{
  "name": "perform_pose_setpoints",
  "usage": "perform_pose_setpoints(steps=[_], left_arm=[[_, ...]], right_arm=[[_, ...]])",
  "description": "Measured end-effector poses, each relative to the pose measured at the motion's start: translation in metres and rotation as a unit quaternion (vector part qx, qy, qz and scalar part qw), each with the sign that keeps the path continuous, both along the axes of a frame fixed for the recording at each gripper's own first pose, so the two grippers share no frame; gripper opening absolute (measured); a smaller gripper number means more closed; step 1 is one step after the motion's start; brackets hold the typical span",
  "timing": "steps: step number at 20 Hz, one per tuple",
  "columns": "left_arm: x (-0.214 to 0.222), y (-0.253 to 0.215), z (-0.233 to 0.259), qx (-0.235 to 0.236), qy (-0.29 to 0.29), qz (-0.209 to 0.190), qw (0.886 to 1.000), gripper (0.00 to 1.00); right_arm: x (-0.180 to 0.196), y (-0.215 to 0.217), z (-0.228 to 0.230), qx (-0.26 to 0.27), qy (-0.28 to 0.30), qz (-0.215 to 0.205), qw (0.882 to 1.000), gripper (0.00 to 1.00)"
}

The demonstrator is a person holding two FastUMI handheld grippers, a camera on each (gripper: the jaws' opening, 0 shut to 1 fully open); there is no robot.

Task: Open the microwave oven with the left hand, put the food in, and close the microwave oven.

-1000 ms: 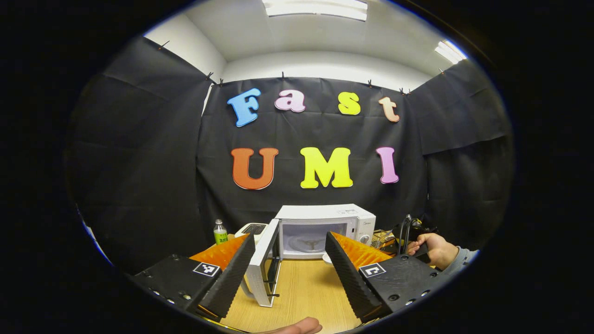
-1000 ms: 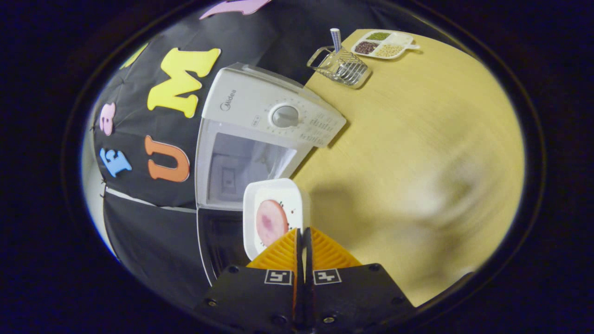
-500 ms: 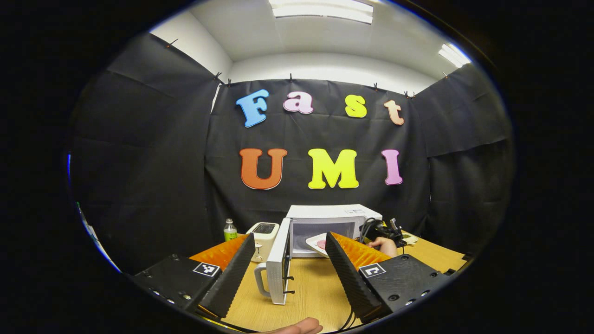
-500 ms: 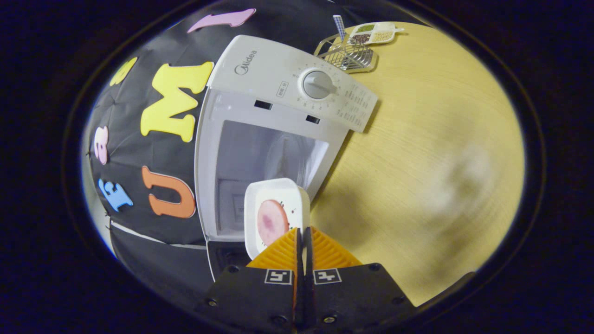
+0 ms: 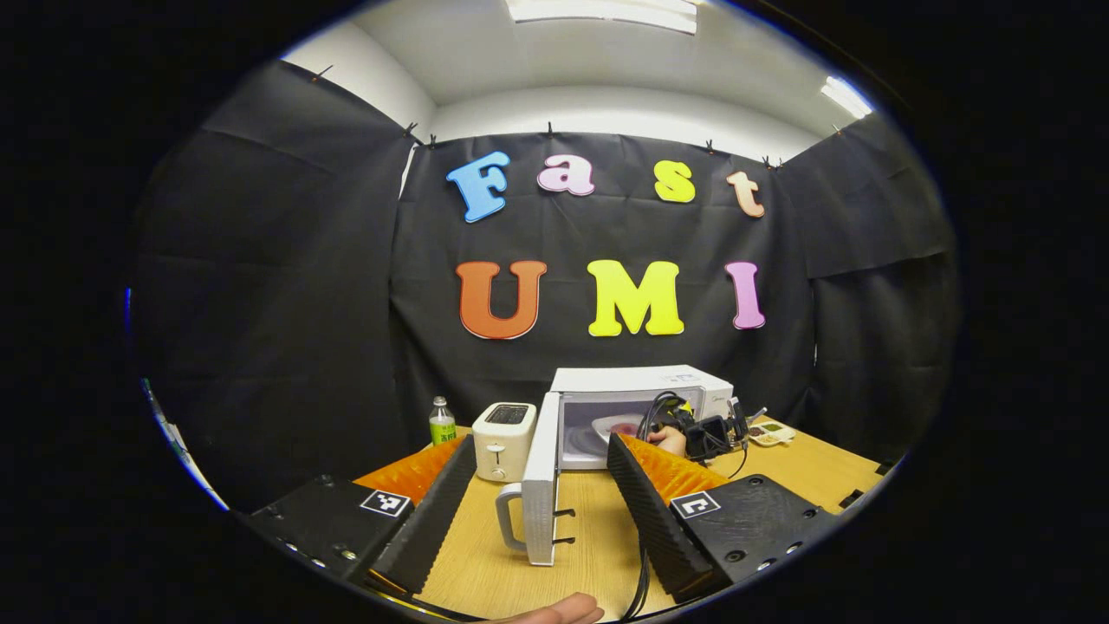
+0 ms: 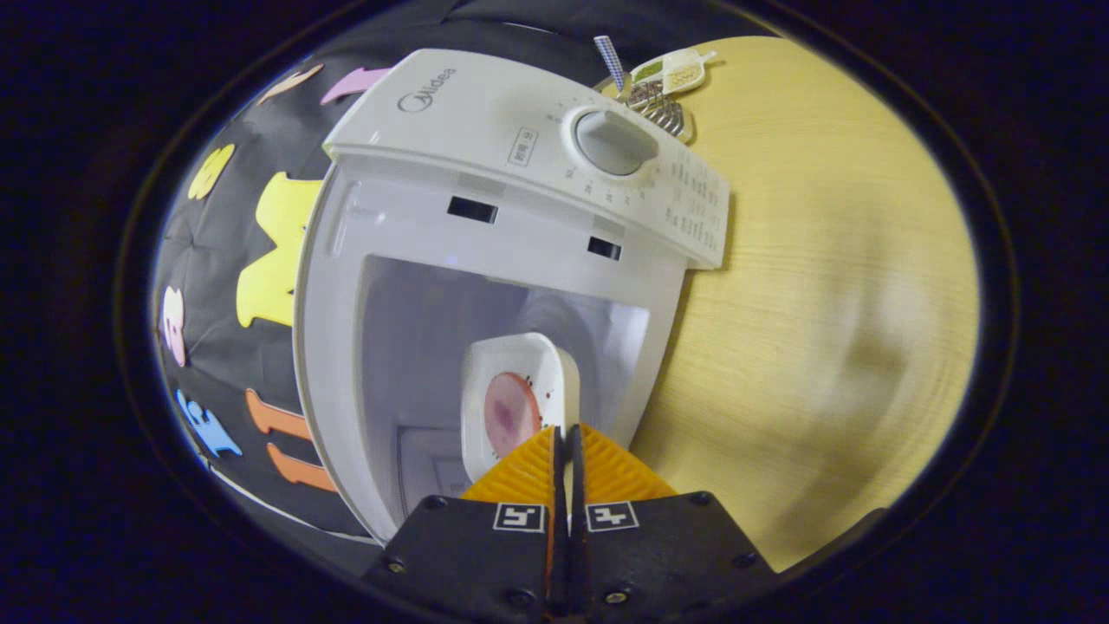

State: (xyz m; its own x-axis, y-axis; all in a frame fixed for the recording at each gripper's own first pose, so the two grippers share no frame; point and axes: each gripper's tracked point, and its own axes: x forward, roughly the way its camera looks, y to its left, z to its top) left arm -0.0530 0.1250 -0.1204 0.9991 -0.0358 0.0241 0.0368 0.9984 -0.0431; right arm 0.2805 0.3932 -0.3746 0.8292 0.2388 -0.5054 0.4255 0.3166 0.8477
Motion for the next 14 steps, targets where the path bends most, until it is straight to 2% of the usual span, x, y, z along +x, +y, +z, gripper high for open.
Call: perform_pose_setpoints(steps=[5, 9, 14], left_arm=[[0.013, 0.001, -0.020, -0.012, 0.017, -0.007, 1.000, 0.93], [0.016, -0.003, -0.035, -0.014, 0.036, -0.015, 0.999, 0.93], [0.008, -0.004, -0.026, -0.009, 0.014, -0.019, 1.000, 0.93]], right_arm=[[0.027, 0.007, -0.010, -0.056, -0.015, -0.011, 0.998, 0.05], [0.032, 0.017, -0.016, -0.064, -0.018, 0.002, 0.998, 0.06], [0.035, 0.020, -0.025, -0.058, -0.013, 0.013, 0.998, 0.09]])
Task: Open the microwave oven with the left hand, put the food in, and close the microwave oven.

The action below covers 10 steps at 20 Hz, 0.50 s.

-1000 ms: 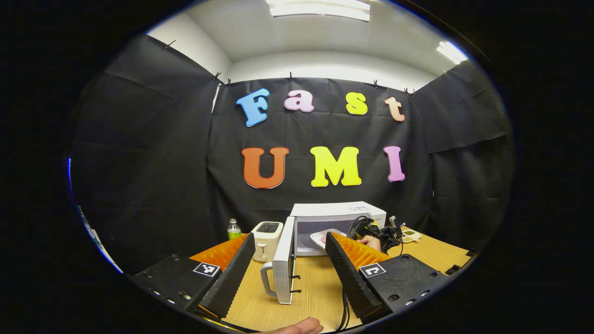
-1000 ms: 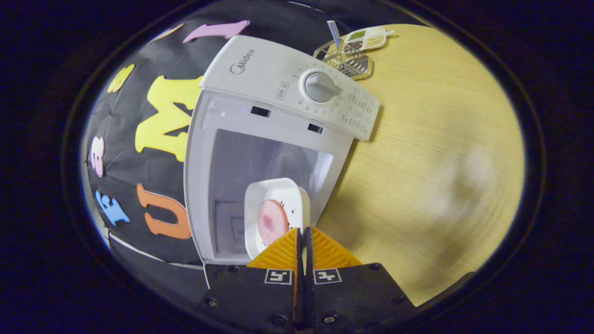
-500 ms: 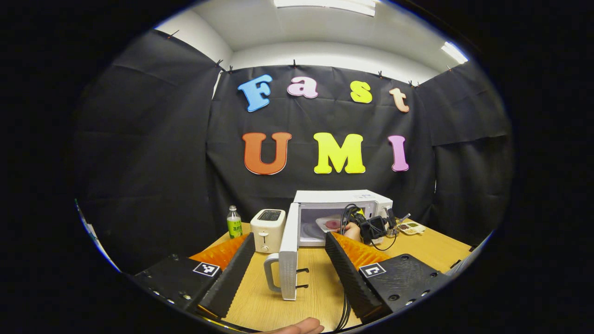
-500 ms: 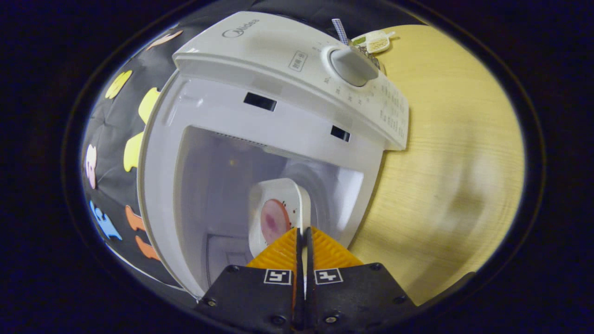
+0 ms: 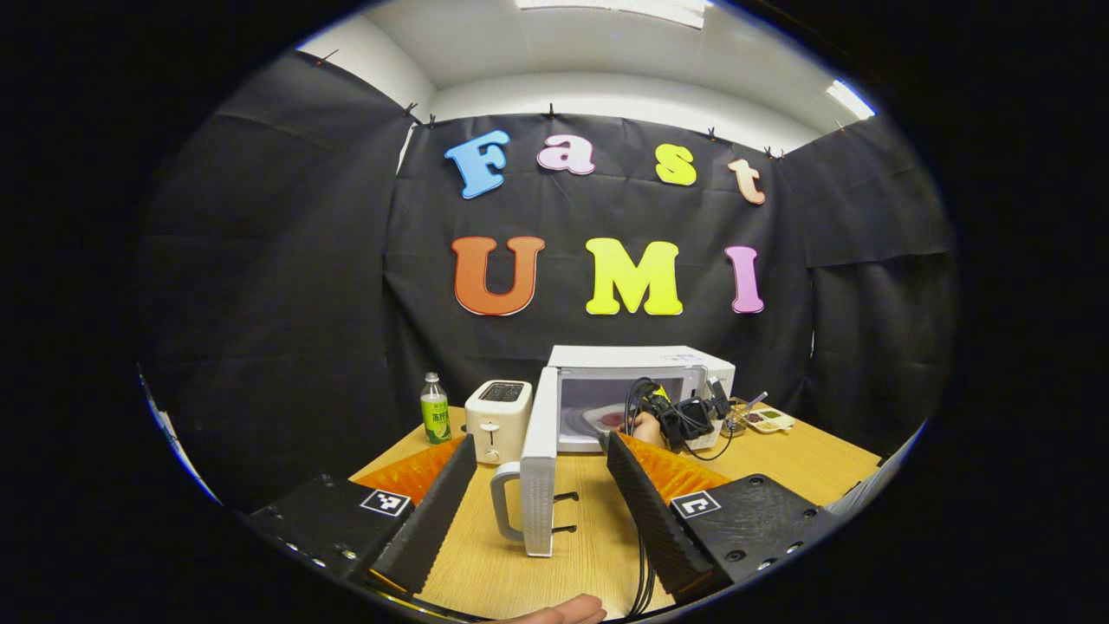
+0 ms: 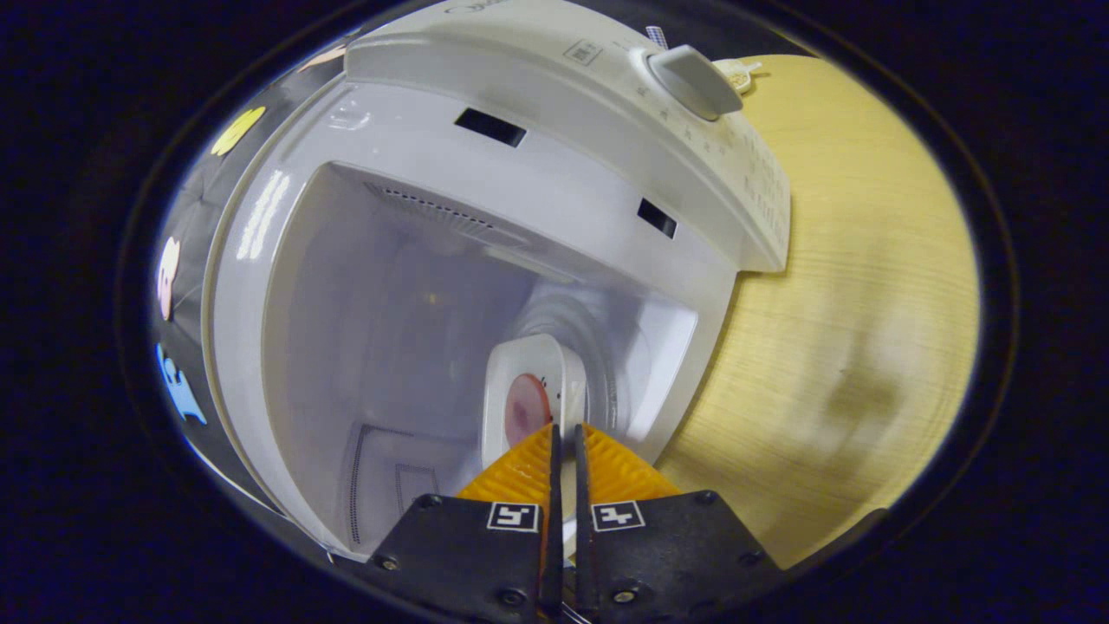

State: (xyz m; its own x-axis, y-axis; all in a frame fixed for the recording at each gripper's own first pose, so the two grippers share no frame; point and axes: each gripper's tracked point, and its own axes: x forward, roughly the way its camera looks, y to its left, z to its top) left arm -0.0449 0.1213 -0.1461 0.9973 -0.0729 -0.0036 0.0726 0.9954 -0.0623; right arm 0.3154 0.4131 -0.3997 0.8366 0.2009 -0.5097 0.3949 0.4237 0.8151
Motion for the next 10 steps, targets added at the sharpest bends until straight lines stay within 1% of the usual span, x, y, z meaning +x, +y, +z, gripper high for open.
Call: perform_pose_setpoints(steps=[3, 4, 5, 6, 7, 8, 9, 10], left_arm=[[-0.002, 0.002, -0.001, 0.001, -0.004, 0.001, 1.000, 0.93], [-0.003, 0.004, -0.002, 0.003, -0.004, 0.004, 1.000, 0.93], [-0.004, 0.006, -0.002, 0.004, -0.003, 0.008, 1.000, 0.93], [-0.005, 0.009, -0.003, 0.006, -0.002, 0.013, 1.000, 0.93], [-0.007, 0.014, -0.002, 0.009, -0.005, 0.021, 1.000, 0.93], [-0.009, 0.019, -0.001, 0.013, -0.007, 0.031, 0.999, 0.93], [-0.012, 0.024, -0.001, 0.019, -0.009, 0.040, 0.999, 0.93], [-0.015, 0.029, 0.000, 0.023, -0.012, 0.048, 0.999, 0.93]], right_arm=[[0.001, -0.004, 0.006, -0.018, -0.017, -0.002, 1.000, 0.12], [0.000, -0.007, 0.007, -0.026, -0.019, -0.008, 0.999, 0.14], [-0.001, -0.007, 0.009, -0.028, -0.022, -0.007, 0.999, 0.20], [-0.001, -0.008, 0.011, -0.036, -0.025, -0.002, 0.999, 0.13], [-0.003, -0.009, 0.013, -0.048, -0.028, 0.001, 0.998, 0.29], [-0.004, -0.007, 0.017, -0.061, -0.036, 0.011, 0.997, 0.22], [-0.005, -0.008, 0.020, -0.083, -0.045, 0.020, 0.995, 0.24], [-0.008, -0.008, 0.022, -0.110, -0.050, 0.033, 0.992, 0.34]])
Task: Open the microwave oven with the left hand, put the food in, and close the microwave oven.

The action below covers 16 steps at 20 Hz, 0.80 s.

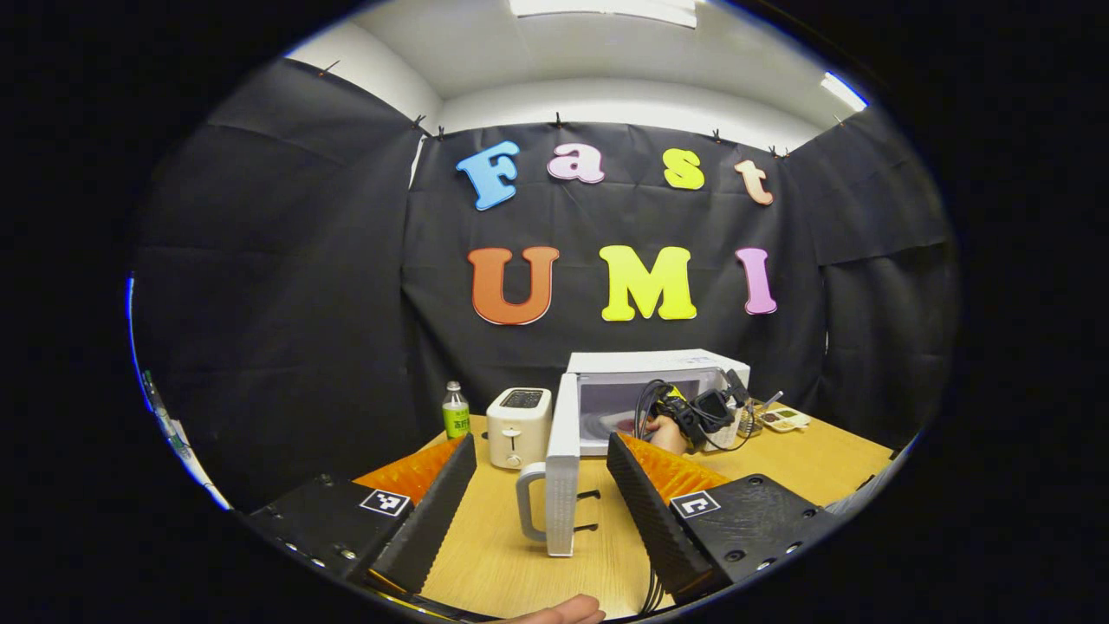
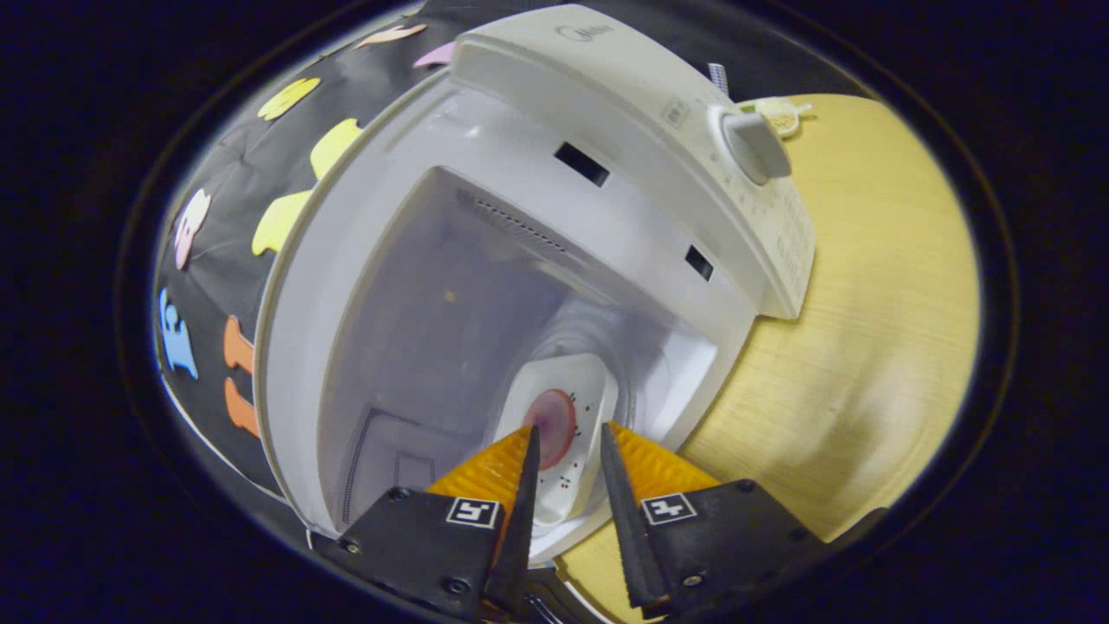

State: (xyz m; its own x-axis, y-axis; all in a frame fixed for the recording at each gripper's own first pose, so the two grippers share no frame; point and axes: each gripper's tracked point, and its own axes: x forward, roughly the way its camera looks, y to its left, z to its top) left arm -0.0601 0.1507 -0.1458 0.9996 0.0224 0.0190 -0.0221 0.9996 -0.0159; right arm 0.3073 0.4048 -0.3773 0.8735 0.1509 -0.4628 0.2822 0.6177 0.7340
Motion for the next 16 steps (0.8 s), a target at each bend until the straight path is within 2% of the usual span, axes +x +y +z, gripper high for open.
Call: perform_pose_setpoints(steps=[2, 3, 4, 5, 6, 7, 8, 12, 13, 14, 15, 16], left_arm=[[-0.006, 0.007, 0.004, 0.001, -0.005, 0.012, 1.000, 0.93], [-0.008, 0.010, 0.004, -0.001, -0.006, 0.015, 1.000, 0.93], [-0.011, 0.013, 0.006, -0.004, -0.009, 0.018, 1.000, 0.93], [-0.014, 0.016, 0.005, -0.008, -0.012, 0.022, 1.000, 0.93], [-0.014, 0.022, 0.005, -0.013, -0.015, 0.029, 0.999, 0.93], [-0.014, 0.028, 0.004, -0.017, -0.017, 0.038, 0.999, 0.93], [-0.015, 0.035, 0.001, -0.020, -0.019, 0.044, 0.999, 0.93], [-0.008, 0.049, -0.017, -0.033, -0.003, 0.047, 0.998, 0.93], [-0.005, 0.053, -0.024, -0.037, 0.003, 0.050, 0.998, 0.93], [-0.003, 0.057, -0.028, -0.040, 0.007, 0.053, 0.998, 0.93], [-0.001, 0.060, -0.028, -0.041, 0.006, 0.052, 0.998, 0.93], [0.001, 0.059, -0.030, -0.042, 0.009, 0.047, 0.998, 0.81]], right_arm=[[-0.008, 0.002, 0.005, -0.046, -0.015, 0.030, 0.998, 0.50], [-0.012, 0.005, 0.008, -0.065, -0.028, 0.050, 0.996, 0.68], [-0.019, 0.003, 0.008, -0.098, -0.034, 0.065, 0.993, 0.73], [-0.025, 0.004, 0.011, -0.131, -0.044, 0.090, 0.986, 0.66], [-0.034, 0.003, 0.017, -0.164, -0.058, 0.110, 0.979, 0.84], [-0.043, 0.004, 0.020, -0.191, -0.071, 0.132, 0.970, 0.88], [-0.053, 0.003, 0.025, -0.209, -0.085, 0.150, 0.963, 0.96], [-0.097, -0.017, 0.074, -0.269, -0.153, 0.194, 0.931, 0.96], [-0.110, -0.027, 0.091, -0.279, -0.170, 0.196, 0.924, 0.89], [-0.123, -0.034, 0.107, -0.284, -0.188, 0.202, 0.918, 0.90], [-0.136, -0.044, 0.125, -0.292, -0.206, 0.205, 0.911, 0.98], [-0.151, -0.059, 0.141, -0.306, -0.219, 0.204, 0.904, 0.98]])
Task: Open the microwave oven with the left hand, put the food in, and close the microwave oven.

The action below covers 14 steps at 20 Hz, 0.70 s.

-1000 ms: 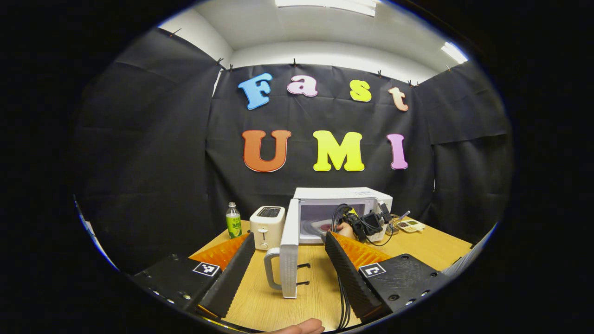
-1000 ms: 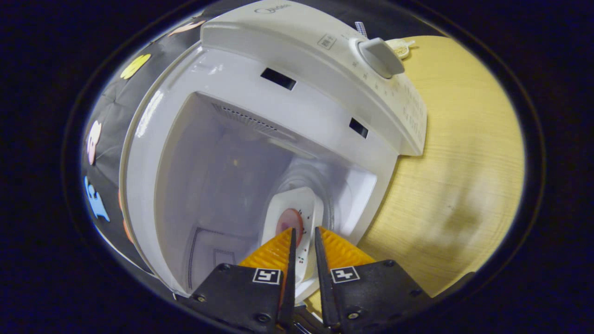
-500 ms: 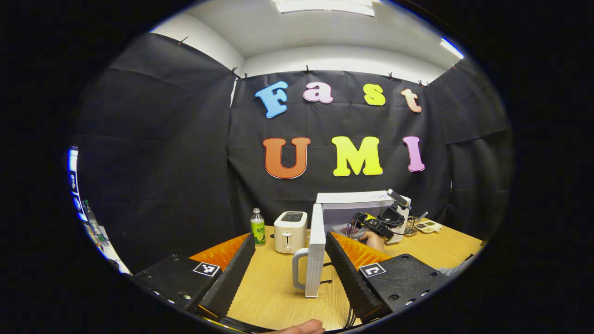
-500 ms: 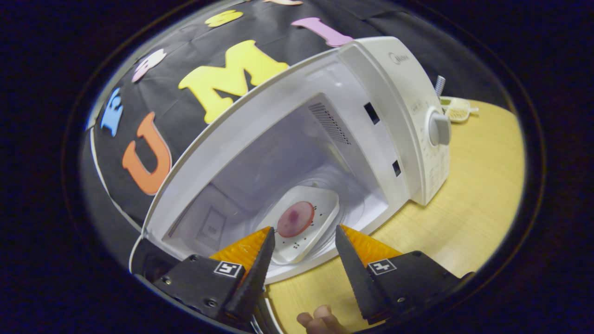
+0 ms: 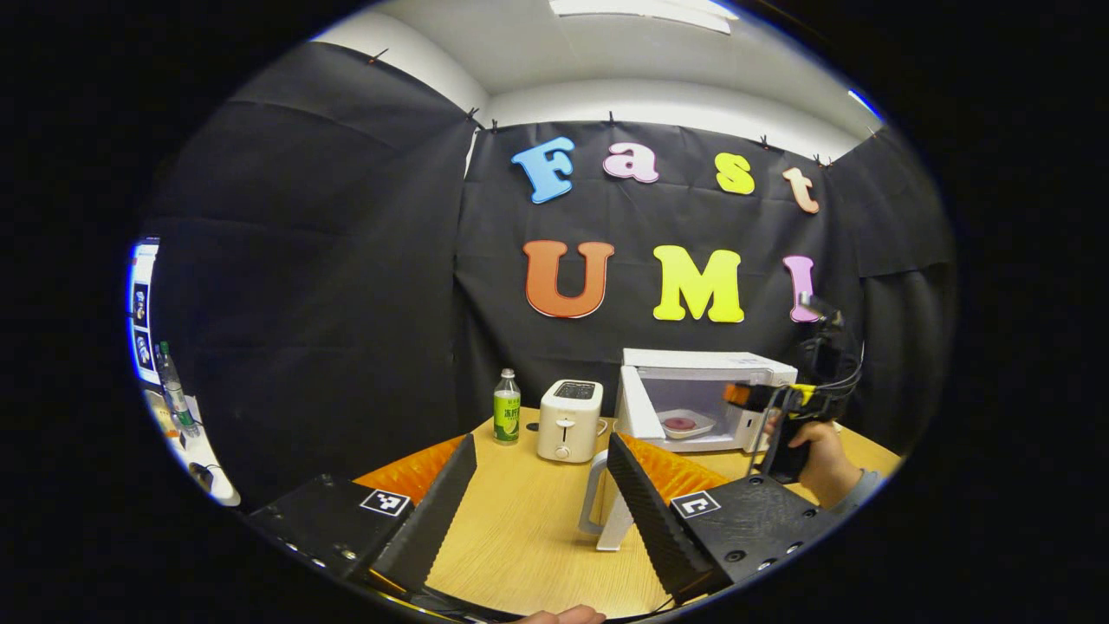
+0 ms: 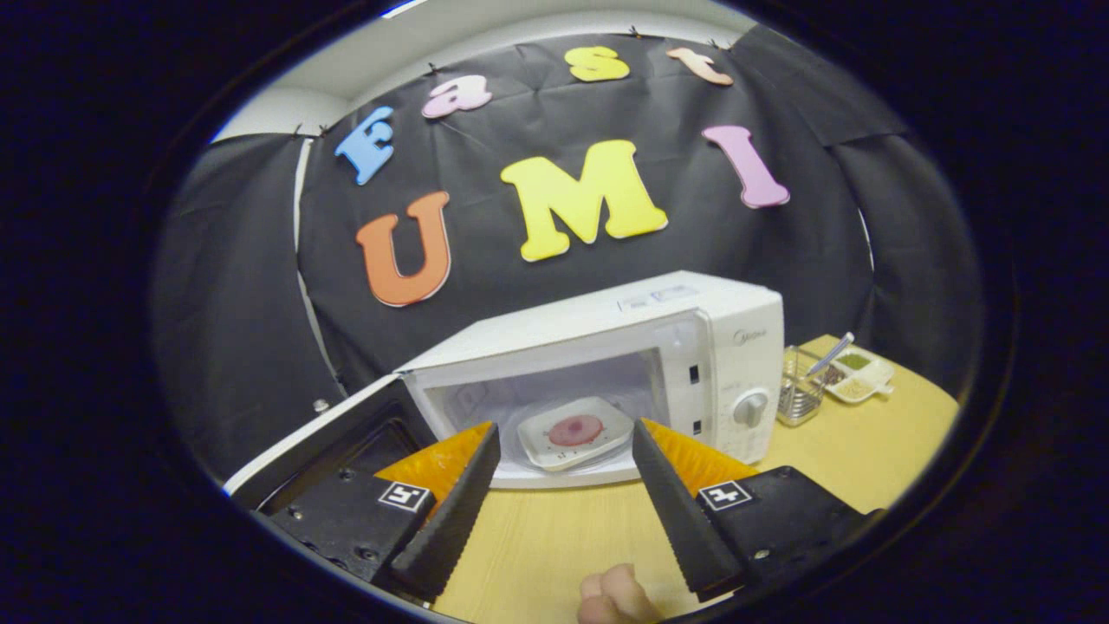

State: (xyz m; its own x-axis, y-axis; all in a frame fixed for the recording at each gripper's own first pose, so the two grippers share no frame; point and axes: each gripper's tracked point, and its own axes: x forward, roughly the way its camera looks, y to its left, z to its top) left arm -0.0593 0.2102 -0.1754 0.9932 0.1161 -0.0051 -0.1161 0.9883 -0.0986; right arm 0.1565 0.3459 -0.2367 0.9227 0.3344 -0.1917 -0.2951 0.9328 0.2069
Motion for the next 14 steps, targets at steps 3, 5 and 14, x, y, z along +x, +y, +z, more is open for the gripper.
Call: perform_pose_setpoints(steps=[3, 5, 14], left_arm=[[0.012, -0.003, -0.009, -0.014, 0.001, -0.027, 1.000, 0.82], [0.018, 0.004, -0.023, -0.020, 0.015, -0.025, 0.999, 0.65], [0.044, 0.005, -0.028, 0.003, -0.019, -0.045, 0.999, 0.04]], right_arm=[[-0.052, -0.039, 0.041, -0.025, -0.032, 0.013, 0.999, 1.00], [-0.080, -0.068, 0.066, -0.020, -0.054, 0.015, 0.998, 1.00], [-0.208, -0.206, 0.139, -0.007, -0.113, -0.017, 0.993, 1.00]])
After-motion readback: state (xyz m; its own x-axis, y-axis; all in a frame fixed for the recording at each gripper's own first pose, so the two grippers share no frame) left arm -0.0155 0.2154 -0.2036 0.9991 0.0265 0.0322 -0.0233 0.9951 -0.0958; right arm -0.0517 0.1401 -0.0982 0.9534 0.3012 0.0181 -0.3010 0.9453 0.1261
